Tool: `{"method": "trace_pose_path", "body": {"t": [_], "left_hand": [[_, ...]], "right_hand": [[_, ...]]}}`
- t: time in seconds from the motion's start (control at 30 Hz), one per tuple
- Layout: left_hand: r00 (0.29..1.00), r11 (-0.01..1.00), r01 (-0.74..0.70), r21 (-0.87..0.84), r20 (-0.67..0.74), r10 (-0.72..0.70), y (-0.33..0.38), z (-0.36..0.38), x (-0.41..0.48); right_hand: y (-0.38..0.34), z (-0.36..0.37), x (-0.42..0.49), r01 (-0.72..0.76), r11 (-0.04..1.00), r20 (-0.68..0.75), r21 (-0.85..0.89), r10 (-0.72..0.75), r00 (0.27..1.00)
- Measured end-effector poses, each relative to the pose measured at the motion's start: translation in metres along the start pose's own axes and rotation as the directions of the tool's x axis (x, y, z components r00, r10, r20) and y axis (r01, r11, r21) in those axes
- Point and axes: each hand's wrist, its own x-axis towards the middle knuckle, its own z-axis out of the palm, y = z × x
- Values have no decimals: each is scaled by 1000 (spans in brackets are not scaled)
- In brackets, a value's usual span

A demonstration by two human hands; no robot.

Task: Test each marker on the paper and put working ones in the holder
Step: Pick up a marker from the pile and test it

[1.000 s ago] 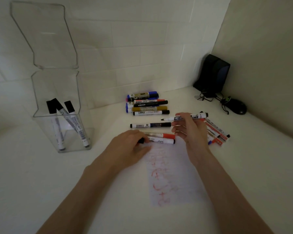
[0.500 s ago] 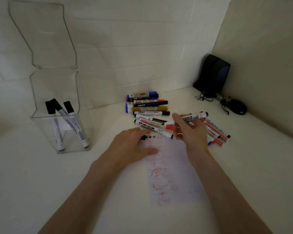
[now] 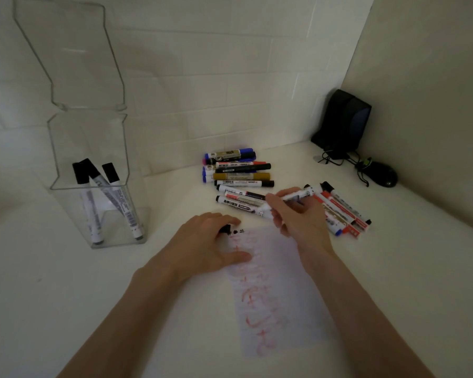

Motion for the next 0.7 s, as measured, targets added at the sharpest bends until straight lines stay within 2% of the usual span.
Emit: {"method": "trace_pose_path", "body": {"t": [0.1, 0.3, 0.47, 0.7], "left_hand": [[1000, 1000, 1, -12, 0, -1, 1, 0, -1], [1000, 999, -16, -35, -9, 16, 2, -1, -2], [1000, 999, -18, -40, -6, 18, 0, 0, -1], [1000, 999, -9, -43, 13, 10, 1, -1, 0]], "right_hand": [[5, 5, -2, 12, 996, -70, -85, -18, 997], [14, 19, -1, 188, 950, 19, -248, -189, 982], [21, 21, 4, 202, 942, -18, -267, -215, 977], [24, 22, 6, 231, 934, 6, -273, -239, 971]]}}
